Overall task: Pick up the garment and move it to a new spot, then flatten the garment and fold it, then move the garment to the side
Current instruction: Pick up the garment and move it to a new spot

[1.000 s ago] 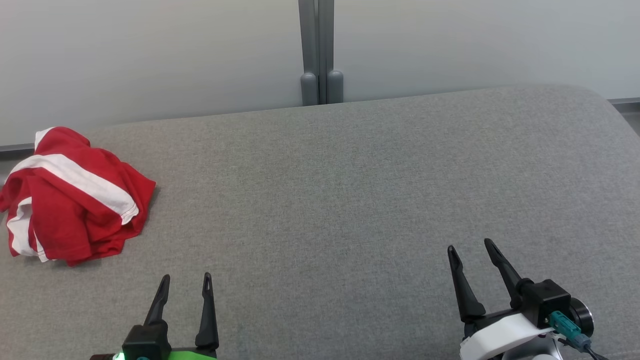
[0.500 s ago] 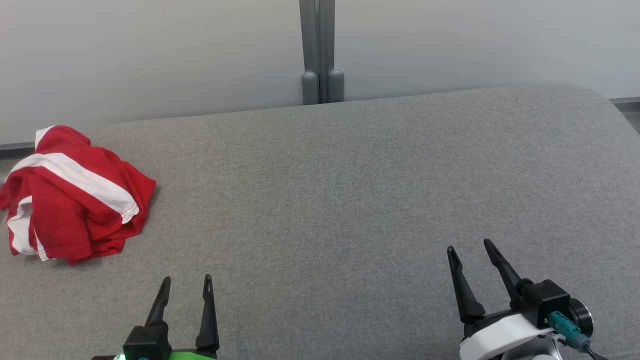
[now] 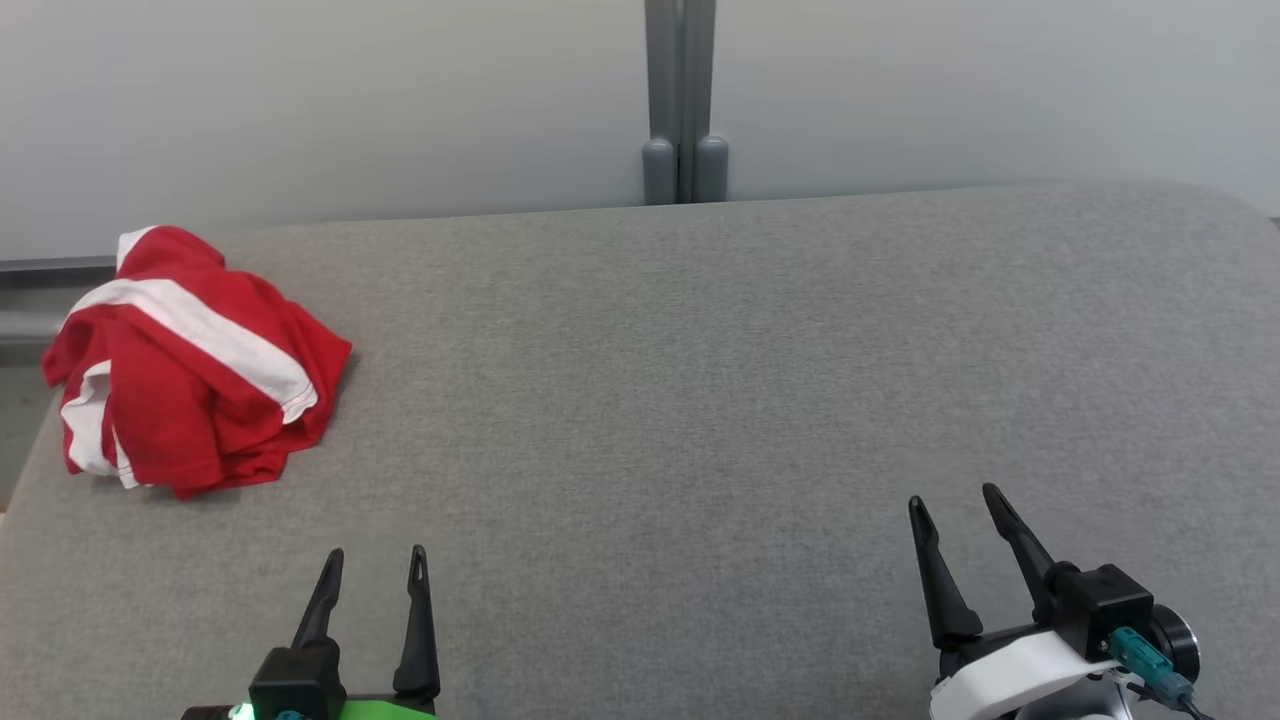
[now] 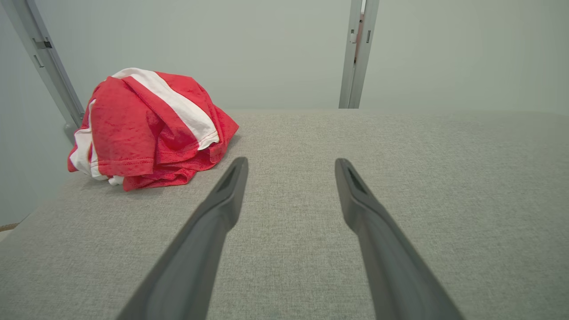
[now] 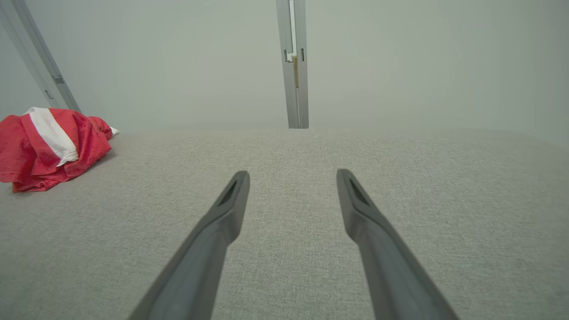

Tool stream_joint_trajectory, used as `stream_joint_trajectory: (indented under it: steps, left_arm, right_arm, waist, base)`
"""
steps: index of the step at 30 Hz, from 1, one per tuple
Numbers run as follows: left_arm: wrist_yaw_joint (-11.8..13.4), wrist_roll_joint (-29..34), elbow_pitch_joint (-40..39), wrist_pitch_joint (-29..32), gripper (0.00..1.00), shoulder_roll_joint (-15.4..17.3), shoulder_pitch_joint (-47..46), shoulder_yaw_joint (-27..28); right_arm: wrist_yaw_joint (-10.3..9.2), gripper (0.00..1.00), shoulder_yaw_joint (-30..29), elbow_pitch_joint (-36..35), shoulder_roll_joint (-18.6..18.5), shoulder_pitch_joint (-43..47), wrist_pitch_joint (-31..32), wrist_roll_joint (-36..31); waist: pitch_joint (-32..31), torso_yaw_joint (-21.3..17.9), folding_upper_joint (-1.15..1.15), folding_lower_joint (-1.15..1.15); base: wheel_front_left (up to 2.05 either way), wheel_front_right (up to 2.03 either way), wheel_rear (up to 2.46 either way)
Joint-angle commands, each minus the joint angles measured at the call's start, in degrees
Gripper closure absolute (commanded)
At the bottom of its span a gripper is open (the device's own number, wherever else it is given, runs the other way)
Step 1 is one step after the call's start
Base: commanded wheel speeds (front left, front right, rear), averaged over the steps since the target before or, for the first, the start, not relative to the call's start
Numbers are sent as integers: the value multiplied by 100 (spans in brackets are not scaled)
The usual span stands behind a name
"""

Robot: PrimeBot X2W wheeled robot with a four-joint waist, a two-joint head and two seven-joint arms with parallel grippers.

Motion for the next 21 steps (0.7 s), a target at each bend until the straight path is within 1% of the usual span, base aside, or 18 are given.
stream_joint_trajectory:
  steps: [1, 8, 12, 16, 21]
  left_arm:
    - [-1, 33, -6, -4, 0, 37, -52, 31]
    - [-26, 134, 10, -4, 0, 51, -89, 171]
    - [-65, 174, 6, -4, 0, 50, -99, 230]
    - [-85, 214, -4, -4, 0, 46, -96, 257]
    - [-102, 205, -1, -4, 0, 42, -90, 294]
  right_arm:
    - [0, 0, 5, 2, -13, 22, -18, 25]
    - [0, 0, 26, -11, -14, -23, -18, 101]
    - [0, 0, 60, -1, -14, -51, -18, 149]
    - [0, 0, 89, 9, -16, -79, -18, 166]
    - [0, 0, 114, 33, -16, -86, -18, 171]
  waist:
    - [6, 308, 0, 0]
    - [-9, 1233, 0, 0]
    - [-10, 1675, 0, 0]
    - [2, 1995, 0, 0]
    - [6, 2236, 0, 0]
  base:
    - [0, 0, 0]
    - [0, 0, 0]
    - [0, 0, 0]
    - [0, 0, 0]
    - [0, 0, 0]
